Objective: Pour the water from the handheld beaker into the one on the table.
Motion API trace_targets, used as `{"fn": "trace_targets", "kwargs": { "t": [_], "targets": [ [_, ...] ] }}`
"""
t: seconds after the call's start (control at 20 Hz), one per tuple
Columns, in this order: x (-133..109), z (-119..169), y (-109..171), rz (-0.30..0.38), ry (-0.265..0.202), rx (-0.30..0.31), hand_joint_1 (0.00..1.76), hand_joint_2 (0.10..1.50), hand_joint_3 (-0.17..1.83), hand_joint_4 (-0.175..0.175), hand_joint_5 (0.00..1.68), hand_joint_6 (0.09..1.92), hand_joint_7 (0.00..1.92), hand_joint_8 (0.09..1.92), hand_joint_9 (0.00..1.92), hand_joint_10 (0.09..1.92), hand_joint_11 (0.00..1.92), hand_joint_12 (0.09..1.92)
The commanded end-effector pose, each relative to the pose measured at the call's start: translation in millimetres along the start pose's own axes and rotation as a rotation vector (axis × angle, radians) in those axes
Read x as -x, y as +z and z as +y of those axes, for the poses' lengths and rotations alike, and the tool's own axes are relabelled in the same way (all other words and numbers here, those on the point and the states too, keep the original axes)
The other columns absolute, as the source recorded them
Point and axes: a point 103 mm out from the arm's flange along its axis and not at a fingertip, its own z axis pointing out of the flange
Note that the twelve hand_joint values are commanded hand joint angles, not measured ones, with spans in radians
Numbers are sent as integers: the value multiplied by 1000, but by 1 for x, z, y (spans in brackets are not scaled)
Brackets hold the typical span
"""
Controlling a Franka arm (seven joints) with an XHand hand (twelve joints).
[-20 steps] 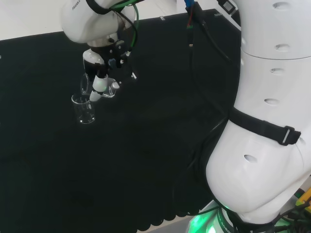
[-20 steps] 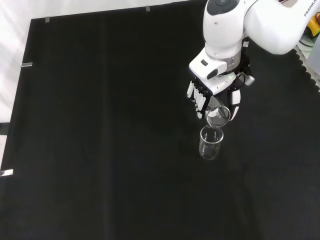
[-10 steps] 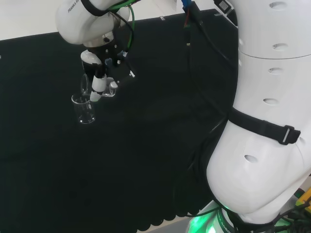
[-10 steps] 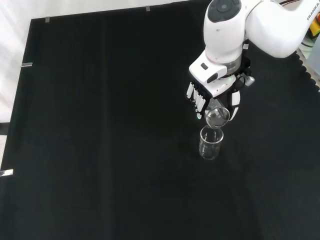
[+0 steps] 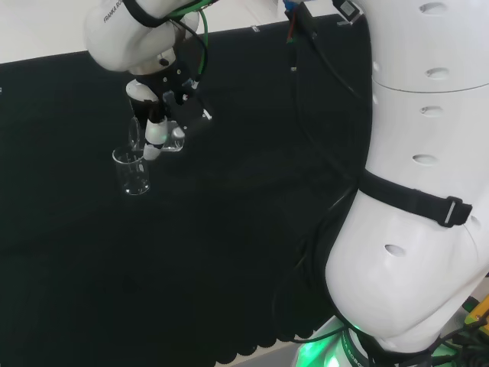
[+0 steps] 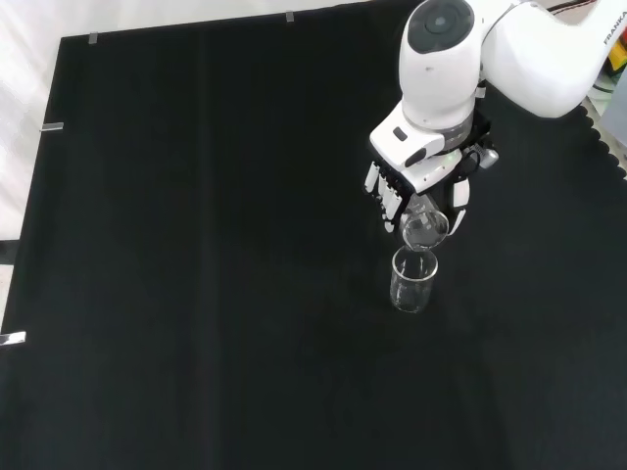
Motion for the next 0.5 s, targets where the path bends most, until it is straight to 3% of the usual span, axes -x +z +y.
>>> {"fn": "trace_targets", "kwargs": {
  "t": [0.05, 0.5],
  "targets": [
    [-4, -1, 0, -17, -2, -11, 1327, 647, 560, -175, 1468, 223, 1595, 87, 1530, 87, 1068, 881],
    [-9, 1, 0, -52, 3, -31, 1327, 644, 564, -175, 1469, 223, 1595, 87, 1531, 87, 1071, 880]
  ]
}}
